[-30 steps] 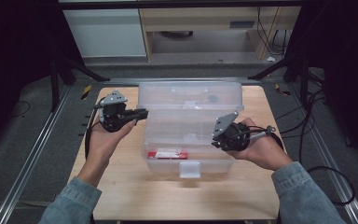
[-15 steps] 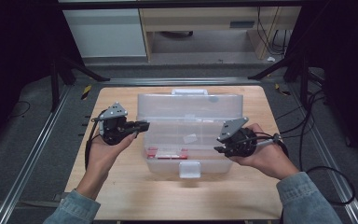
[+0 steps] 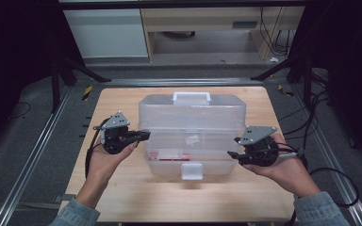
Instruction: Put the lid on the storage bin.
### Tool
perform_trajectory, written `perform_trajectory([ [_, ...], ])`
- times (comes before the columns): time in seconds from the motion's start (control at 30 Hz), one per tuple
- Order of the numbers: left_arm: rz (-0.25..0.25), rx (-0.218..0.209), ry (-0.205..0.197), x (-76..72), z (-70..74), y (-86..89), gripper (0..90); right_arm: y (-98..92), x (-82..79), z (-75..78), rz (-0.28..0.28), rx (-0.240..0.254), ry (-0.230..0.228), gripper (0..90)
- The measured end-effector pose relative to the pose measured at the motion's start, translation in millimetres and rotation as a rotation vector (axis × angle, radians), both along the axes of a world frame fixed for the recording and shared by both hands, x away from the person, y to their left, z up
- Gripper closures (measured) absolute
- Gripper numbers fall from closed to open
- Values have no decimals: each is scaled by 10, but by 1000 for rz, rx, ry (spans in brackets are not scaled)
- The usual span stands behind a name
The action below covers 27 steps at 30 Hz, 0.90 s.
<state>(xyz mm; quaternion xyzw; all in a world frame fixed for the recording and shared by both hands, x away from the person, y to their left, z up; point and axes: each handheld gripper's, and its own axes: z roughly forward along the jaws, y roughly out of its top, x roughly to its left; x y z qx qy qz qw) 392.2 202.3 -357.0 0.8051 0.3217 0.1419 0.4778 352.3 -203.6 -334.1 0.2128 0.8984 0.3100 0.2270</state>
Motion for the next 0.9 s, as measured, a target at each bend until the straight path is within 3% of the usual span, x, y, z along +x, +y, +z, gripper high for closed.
perform_trajectory([
  [0.47, -5, 18, -2, -63, -50, 13, 879, -319, -85, -28, -104, 33, -7, 587],
  [0.53, -16, 8, -4, -77, -60, 11, 880, -366, -78, -36, -128, 33, -7, 596],
  [0.67, -8, 33, 1, -125, -57, 37, 880, -472, -45, -64, -187, 39, -14, 603],
  [0.9, -30, 33, 7, -207, -103, 18, 880, -712, 27, -146, -283, 83, -18, 605],
])
